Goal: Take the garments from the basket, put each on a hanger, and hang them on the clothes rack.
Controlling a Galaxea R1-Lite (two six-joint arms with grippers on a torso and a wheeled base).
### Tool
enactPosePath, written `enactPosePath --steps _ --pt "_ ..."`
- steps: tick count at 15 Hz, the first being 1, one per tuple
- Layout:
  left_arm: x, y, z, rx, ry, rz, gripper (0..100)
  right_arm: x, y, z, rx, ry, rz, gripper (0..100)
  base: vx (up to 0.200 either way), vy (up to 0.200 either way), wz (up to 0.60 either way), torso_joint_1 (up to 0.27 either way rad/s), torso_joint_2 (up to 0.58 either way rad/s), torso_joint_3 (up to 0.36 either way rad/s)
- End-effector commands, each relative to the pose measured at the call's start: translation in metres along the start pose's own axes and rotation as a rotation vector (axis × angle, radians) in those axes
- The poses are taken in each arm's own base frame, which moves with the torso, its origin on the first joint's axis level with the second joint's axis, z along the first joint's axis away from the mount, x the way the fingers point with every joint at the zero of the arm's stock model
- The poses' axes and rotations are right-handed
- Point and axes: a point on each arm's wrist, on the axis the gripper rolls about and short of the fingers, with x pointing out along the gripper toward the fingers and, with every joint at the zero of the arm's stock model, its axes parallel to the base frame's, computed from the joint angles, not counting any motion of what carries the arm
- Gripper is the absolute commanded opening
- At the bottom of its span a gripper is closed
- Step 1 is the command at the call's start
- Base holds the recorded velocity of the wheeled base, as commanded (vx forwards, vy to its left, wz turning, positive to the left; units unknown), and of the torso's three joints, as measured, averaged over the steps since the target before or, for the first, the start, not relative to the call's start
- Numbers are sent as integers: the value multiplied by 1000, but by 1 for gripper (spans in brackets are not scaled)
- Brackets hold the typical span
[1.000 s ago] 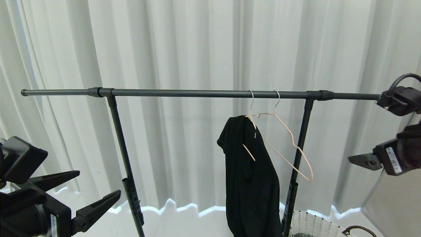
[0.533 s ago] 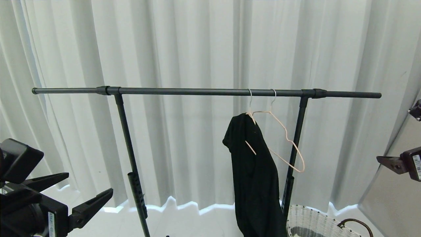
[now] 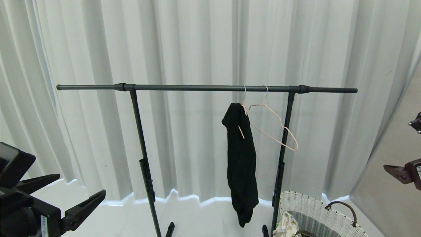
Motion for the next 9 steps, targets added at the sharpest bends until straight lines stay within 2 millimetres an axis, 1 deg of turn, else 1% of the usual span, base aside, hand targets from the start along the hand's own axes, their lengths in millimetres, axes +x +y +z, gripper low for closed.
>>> enactPosePath --steps 1,2,3,6,9 --pt "0 1 -1 -6 6 13 100 1 0 -2 -2 10 -2 100 -200 0 0 7 12 2" --pt "1 2 -1 -9 9 17 100 1 0 -3 -5 12 -2 100 -200 0 0 2 7 2" --pt "2 3 -2 -14 17 27 100 3 1 -5 -26 19 0 100 0 0 0 0 0 0" --pt "3 5 -13 -33 59 62 100 7 4 -11 -25 1 -4 100 0 0 0 0 0 0" --pt "7 12 -15 -62 94 116 100 10 5 -11 -69 -19 -6 100 0 0 0 0 0 0"
